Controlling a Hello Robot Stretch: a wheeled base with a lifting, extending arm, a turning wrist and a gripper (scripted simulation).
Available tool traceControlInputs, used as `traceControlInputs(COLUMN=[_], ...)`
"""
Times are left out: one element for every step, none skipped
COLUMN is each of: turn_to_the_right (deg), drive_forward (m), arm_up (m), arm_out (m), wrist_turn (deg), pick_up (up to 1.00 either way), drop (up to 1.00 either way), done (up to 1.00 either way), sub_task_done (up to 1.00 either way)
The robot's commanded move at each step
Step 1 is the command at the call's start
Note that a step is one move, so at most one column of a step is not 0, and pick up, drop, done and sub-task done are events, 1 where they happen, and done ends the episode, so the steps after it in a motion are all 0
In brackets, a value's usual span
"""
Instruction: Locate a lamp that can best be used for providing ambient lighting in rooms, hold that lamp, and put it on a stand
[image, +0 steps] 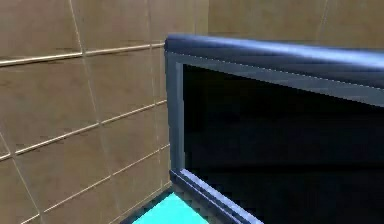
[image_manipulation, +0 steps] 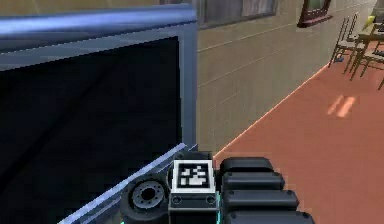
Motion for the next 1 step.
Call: traceControlInputs(turn_to_the_right=[-39.0], drive_forward=[0.0], arm_up=[0.0], arm_out=[0.0], wrist_turn=[0.0], pick_up=[0.0], drop=[0.0], done=[0.0], sub_task_done=[0.0])
